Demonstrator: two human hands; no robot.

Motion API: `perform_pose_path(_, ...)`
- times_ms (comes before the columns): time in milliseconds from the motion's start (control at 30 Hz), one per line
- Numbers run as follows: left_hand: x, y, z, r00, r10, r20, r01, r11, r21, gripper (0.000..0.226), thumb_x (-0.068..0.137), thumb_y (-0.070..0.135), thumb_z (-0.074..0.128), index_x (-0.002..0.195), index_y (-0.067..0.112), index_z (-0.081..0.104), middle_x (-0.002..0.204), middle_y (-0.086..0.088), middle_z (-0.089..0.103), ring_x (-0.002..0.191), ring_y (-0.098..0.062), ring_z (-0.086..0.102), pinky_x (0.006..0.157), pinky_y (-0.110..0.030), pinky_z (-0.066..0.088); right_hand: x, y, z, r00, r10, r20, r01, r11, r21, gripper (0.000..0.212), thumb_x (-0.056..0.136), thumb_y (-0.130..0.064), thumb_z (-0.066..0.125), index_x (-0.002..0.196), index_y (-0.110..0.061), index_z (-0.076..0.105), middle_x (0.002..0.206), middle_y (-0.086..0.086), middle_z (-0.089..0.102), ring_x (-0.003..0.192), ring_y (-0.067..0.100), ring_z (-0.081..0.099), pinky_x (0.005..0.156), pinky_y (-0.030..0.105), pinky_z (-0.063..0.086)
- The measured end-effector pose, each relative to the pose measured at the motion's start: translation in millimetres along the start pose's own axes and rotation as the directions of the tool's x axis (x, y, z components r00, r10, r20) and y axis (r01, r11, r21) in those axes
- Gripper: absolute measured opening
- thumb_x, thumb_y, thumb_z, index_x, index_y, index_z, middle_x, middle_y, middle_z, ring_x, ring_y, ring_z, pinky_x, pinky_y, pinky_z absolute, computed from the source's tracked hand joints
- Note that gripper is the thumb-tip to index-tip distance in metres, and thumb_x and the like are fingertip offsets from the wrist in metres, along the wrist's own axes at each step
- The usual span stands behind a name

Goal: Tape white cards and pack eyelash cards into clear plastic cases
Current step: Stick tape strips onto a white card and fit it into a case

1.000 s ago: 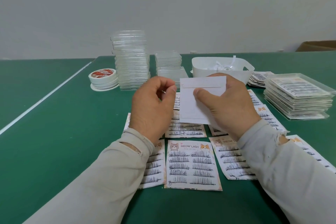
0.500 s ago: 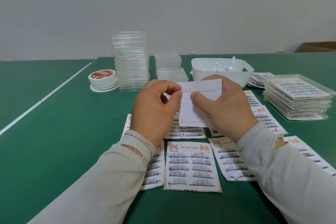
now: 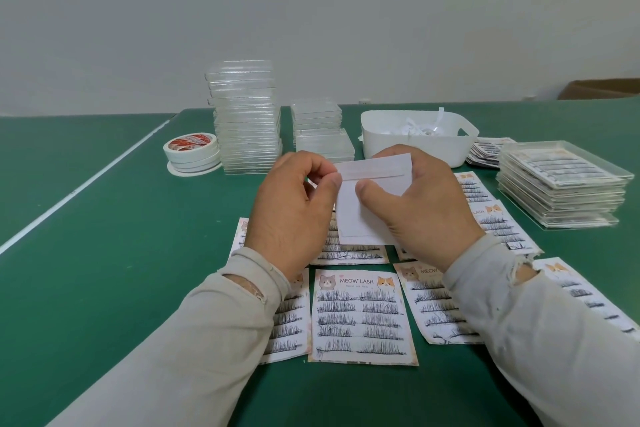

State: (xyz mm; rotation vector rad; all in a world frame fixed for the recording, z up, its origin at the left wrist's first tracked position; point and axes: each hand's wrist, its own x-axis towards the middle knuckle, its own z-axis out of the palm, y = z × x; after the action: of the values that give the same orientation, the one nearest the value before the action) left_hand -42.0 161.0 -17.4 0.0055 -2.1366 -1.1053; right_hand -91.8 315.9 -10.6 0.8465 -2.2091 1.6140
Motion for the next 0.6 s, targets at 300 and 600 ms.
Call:
perform_pose_path(300,-1.2,-4.0,2.3,0.992,0.01,0.124,-0.027,0.99,0.136,0.021,0.099,0.021,0.055,0.082,0.032,0.05,0.088,0.015,0.051,0.079,0.007,0.049,0.065,-0.01,0.033,-1.4,-1.9,5.1,0.999,0.03,-0.044,-0.033,0.998,-0.06,0.024,0.084,-0.018,0.076,0.087,-0.033,0.058,0.082,-0.019,0.065,0.074,-0.011,0.059,0.062,0.004,0.041)
perform_pose_path(600,-0.6,-2.4,0.1,1.0,-0.006,0.022,0.004,0.997,0.079,0.019,0.102,0.015,0.053,0.095,0.03,0.06,0.093,0.018,0.058,0.086,0.009,0.053,0.075,-0.004,0.036,-0.9,1.0,0.4,0.998,0.002,-0.06,-0.006,0.998,-0.07,0.051,0.085,-0.018,0.075,0.123,-0.036,0.047,0.116,-0.031,0.05,0.102,-0.031,0.04,0.083,-0.008,0.027)
